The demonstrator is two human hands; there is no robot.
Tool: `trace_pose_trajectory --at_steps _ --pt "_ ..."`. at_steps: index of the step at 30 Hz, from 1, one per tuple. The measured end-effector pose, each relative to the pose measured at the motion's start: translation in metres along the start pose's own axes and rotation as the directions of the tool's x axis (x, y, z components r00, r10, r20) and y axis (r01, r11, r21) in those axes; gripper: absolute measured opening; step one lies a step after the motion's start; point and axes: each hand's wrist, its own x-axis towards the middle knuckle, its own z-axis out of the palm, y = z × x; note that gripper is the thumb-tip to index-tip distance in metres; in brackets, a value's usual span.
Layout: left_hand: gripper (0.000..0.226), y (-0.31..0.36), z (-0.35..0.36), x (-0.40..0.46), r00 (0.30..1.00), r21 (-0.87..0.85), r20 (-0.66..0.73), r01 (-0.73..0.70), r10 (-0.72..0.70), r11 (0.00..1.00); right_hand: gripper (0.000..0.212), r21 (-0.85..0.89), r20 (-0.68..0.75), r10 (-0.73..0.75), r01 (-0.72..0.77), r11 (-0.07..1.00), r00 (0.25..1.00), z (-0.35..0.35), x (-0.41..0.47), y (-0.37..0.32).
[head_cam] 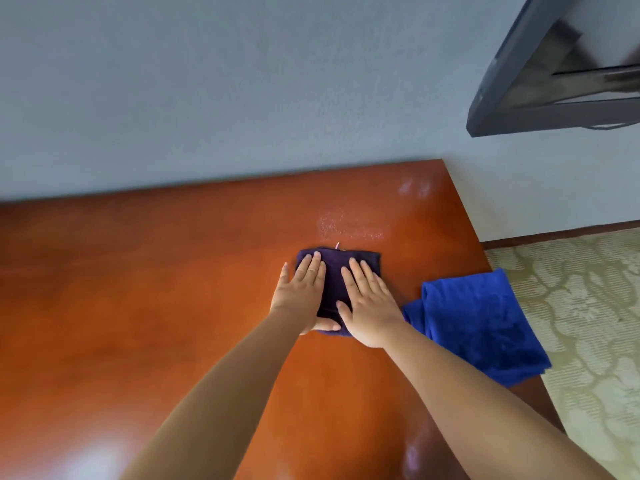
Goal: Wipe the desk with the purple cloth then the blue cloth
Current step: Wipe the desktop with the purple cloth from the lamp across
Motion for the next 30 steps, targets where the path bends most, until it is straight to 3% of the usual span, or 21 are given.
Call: trace_pose_trajectory --at_steps 12,23,27,30 --pt "0.118 -0.02 -0.033 0.061 0.999 -0.009 -0.002 0.034 -0.034 0.999 0.066 -0.01 0.003 -0.003 0.003 1.0 1.0 -0.028 0.065 0.022" --pt "0.112 0.015 0.007 -0.01 0.998 -0.075 0.038 0.056 -0.053 0.996 0.066 -0.032 0.061 -0.012 0.014 0.999 0.998 -0.006 -0.007 0.003" --pt "0.099 0.021 0.019 -0.035 1.0 -0.067 0.003 0.023 -0.023 0.997 0.065 -0.037 0.072 -0.002 0.004 0.999 0.997 0.002 -0.035 -0.005" --pt "0.077 0.02 0.022 -0.045 1.0 -0.132 -0.013 0.008 -0.009 0.991 0.065 -0.047 0.072 -0.009 0.012 0.999 0.997 0.007 -0.043 -0.006"
